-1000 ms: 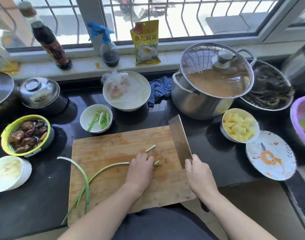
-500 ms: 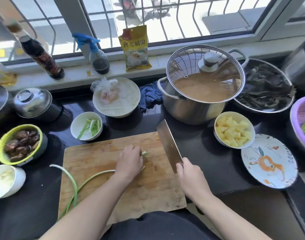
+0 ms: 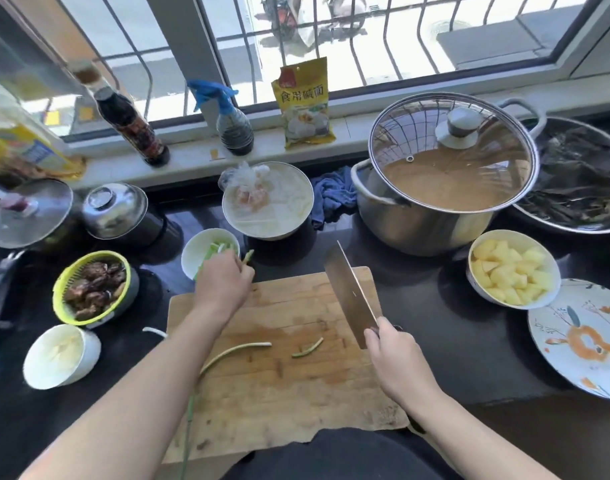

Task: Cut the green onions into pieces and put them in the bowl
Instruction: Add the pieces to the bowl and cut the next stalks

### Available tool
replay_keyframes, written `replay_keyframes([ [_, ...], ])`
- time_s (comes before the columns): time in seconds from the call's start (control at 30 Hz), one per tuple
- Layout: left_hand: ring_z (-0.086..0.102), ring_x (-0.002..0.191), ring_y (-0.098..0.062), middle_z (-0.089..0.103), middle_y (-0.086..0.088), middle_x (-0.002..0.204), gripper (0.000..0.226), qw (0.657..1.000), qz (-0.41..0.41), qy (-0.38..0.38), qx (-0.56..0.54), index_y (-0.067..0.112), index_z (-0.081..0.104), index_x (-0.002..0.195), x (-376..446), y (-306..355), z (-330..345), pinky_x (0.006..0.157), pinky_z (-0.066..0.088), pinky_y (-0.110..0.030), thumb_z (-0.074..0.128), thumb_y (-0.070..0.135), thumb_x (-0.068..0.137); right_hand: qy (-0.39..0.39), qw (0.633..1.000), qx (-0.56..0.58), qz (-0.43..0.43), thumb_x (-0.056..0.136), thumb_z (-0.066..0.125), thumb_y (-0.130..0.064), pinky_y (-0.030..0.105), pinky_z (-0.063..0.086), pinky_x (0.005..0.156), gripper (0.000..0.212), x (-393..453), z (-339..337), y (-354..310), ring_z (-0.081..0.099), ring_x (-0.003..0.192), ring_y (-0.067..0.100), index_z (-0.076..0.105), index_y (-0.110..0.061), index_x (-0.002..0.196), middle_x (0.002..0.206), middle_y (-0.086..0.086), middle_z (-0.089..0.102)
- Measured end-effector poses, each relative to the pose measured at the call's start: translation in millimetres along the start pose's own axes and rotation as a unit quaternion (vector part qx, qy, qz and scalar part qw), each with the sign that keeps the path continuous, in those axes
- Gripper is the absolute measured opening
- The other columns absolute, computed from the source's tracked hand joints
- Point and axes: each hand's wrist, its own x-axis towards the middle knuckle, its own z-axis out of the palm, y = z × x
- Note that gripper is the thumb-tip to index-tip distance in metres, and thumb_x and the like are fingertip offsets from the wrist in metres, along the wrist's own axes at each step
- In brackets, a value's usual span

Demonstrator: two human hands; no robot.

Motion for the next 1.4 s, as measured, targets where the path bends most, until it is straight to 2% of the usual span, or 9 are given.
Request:
replay_keyframes([
  [0.23, 0.051, 0.104, -0.032, 0.061, -0.01, 0.111, 0.025, 0.939, 0.064, -0.026, 0.336, 0.017, 0.066, 0.105, 31.8, -11.8, -23.5, 0.083, 0.039, -0.041, 0.055, 0.037, 0.094, -0.002, 1.0, -0.006, 0.003, 0.101, 0.038, -0.031, 0.045, 0.049, 0.064, 0.026, -9.3, 8.8, -12.8, 0.055, 0.067, 0.031, 0.043, -0.021, 0.078, 0.07, 0.005, 0.058],
  [0.3, 0.052, 0.097, -0.032, 0.06, -0.009, 0.103, 0.02, 0.945, 0.198, -0.03, 0.259, 0.017, 0.064, 0.098, -6.1, 4.3, -1.9, 0.077, 0.043, -0.04, 0.061, 0.035, 0.09, 0.006, 1.0, 0.001, 0.019, 0.101, 0.038, -0.032, 0.044, 0.047, 0.064, 0.029, -11.4, 8.2, -11.1, 0.055, 0.068, 0.031, 0.039, -0.024, 0.073, 0.072, 0.006, 0.057],
  [0.37, 0.053, 0.1, -0.032, 0.06, -0.009, 0.103, 0.021, 0.947, 0.261, -0.14, 0.122, 0.016, 0.065, 0.101, -56.2, 20.6, 28.7, 0.082, 0.047, -0.042, 0.064, 0.031, 0.088, 0.014, 0.999, 0.008, 0.032, 0.101, 0.038, -0.031, 0.045, 0.049, 0.068, 0.03, -14.9, 5.8, -8.8, 0.056, 0.072, 0.034, 0.036, -0.025, 0.072, 0.075, 0.007, 0.058],
  [0.47, 0.05, 0.107, -0.029, 0.057, -0.007, 0.109, 0.026, 0.938, 0.206, -0.257, 0.106, 0.016, 0.061, 0.107, -109.4, 30.0, 66.2, 0.088, 0.044, -0.041, 0.063, 0.033, 0.088, 0.021, 0.999, 0.015, 0.039, 0.101, 0.039, -0.029, 0.047, 0.05, 0.07, 0.029, -20.2, 3.2, -5.1, 0.057, 0.073, 0.036, 0.037, -0.025, 0.073, 0.075, 0.009, 0.06],
  [0.83, 0.057, 0.09, -0.031, 0.063, -0.008, 0.101, 0.011, 0.957, 0.178, -0.188, 0.132, 0.017, 0.057, 0.086, -131.8, 10.4, 74.2, 0.075, 0.04, -0.041, 0.048, 0.022, 0.083, 0.013, 0.999, 0.009, 0.029, 0.102, 0.039, -0.034, 0.041, 0.047, 0.063, 0.027, -29.9, 7.9, -9.3, 0.059, 0.069, 0.029, 0.042, -0.025, 0.077, 0.073, 0.005, 0.061],
  [1.0, 0.06, 0.074, -0.034, 0.065, -0.007, 0.076, 0.013, 0.996, 0.038, -0.073, -0.04, 0.018, 0.051, 0.078, -67.3, -13.1, 21.0, 0.065, 0.049, -0.04, 0.061, 0.023, 0.084, 0.004, 1.0, 0.005, 0.013, 0.102, 0.039, -0.034, 0.039, 0.041, 0.055, 0.027, -28.1, 9.2, -13.6, 0.056, 0.061, 0.024, 0.045, -0.023, 0.078, 0.066, 0.002, 0.061],
  [1.1, 0.062, 0.085, -0.032, 0.067, -0.003, 0.085, 0.002, 0.996, 0.007, 0.001, -0.085, 0.018, 0.062, 0.089, -3.6, -32.2, -15.6, 0.074, 0.048, -0.039, 0.062, 0.017, 0.087, 0.004, 1.0, -0.002, 0.005, 0.102, 0.039, -0.035, 0.04, 0.042, 0.057, 0.029, -27.7, 12.2, -18.3, 0.056, 0.063, 0.023, 0.042, -0.025, 0.075, 0.068, 0.001, 0.061],
  [1.23, 0.049, 0.119, -0.036, 0.058, -0.008, 0.13, 0.041, 0.998, 0.021, -0.045, 0.05, 0.025, 0.063, 0.127, 29.3, -57.5, -29.2, 0.098, 0.04, -0.05, 0.069, 0.029, 0.087, -0.011, 1.0, -0.015, 0.002, 0.102, 0.038, -0.035, 0.042, 0.048, 0.063, 0.028, -31.8, 16.4, -22.9, 0.057, 0.068, 0.027, 0.042, -0.024, 0.077, 0.071, 0.002, 0.062],
  [1.4, 0.061, 0.103, -0.027, 0.067, 0.002, 0.107, 0.016, 0.976, 0.044, -0.171, 0.131, 0.03, 0.065, 0.099, -45.5, -83.7, 0.9, 0.085, 0.044, -0.04, 0.063, 0.037, 0.085, -0.022, 0.999, -0.022, 0.015, 0.102, 0.04, -0.034, 0.046, 0.049, 0.068, 0.031, -39.1, 18.1, -17.8, 0.055, 0.072, 0.037, 0.035, -0.023, 0.074, 0.072, 0.008, 0.061],
])
